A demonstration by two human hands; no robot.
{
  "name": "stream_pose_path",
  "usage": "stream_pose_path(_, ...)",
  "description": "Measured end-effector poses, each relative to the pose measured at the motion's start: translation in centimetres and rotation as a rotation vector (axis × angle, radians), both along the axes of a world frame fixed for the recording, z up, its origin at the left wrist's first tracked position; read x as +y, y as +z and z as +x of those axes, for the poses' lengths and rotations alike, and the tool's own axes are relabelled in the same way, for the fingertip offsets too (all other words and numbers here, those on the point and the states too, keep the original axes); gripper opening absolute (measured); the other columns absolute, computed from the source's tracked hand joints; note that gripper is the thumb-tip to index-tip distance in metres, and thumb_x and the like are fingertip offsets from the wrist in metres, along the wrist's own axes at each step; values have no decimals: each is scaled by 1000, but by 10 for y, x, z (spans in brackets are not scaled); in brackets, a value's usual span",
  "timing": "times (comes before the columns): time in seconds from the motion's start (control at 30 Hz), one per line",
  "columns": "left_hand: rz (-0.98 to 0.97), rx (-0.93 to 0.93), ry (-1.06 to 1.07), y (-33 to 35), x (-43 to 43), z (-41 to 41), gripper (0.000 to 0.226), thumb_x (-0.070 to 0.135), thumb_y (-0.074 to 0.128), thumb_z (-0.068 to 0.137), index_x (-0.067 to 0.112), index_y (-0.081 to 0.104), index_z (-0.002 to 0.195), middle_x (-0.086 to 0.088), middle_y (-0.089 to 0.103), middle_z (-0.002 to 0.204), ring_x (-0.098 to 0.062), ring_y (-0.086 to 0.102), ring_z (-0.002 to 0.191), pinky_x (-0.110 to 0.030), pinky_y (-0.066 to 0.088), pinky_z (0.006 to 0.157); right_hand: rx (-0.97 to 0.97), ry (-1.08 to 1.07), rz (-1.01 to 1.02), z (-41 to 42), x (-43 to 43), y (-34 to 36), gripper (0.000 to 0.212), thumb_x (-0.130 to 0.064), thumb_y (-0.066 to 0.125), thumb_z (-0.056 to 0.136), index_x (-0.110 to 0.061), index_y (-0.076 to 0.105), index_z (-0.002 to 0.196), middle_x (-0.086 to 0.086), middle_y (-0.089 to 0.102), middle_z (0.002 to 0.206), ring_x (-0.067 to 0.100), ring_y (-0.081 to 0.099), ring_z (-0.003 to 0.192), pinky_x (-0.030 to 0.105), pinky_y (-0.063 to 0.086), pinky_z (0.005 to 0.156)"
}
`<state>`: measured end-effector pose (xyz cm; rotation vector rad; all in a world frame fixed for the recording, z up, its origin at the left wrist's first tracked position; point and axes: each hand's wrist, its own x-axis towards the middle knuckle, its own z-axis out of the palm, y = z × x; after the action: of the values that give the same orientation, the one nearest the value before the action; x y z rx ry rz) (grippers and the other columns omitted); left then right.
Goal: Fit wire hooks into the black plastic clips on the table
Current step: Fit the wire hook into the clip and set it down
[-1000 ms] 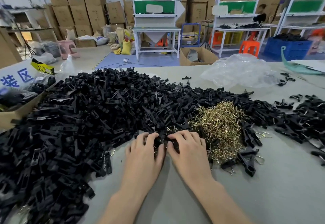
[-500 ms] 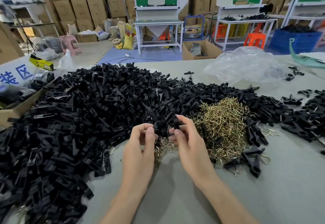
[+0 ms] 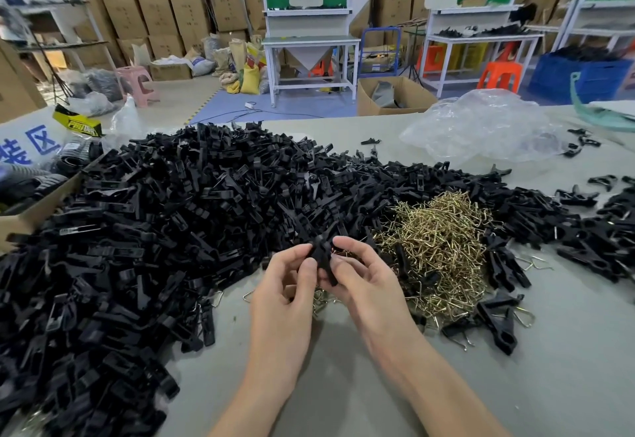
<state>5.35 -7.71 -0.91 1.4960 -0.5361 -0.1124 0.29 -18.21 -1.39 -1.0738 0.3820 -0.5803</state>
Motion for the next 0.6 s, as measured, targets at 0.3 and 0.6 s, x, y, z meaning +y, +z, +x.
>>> stream_pose_path(0.3,25,-22,41,-2,-1,1,16,21,62,97,36,66,99,20,71,89,4,63,69,-7,45,60,29,38,-148,-7,-2,3,28,-6,67,94,-25,73,113,4,76,105,18,73,102,24,58,85)
stream_pose_path(0.6,58,-63,53,-1,1,1,21,27,62,97,48,64,100,22,70,88,2,61,67,-10,45,57,-15,61,-31,-10,-5,3,36,-1,64,95,-26,70,120,8,71,113,20,73,103,25,58,85)
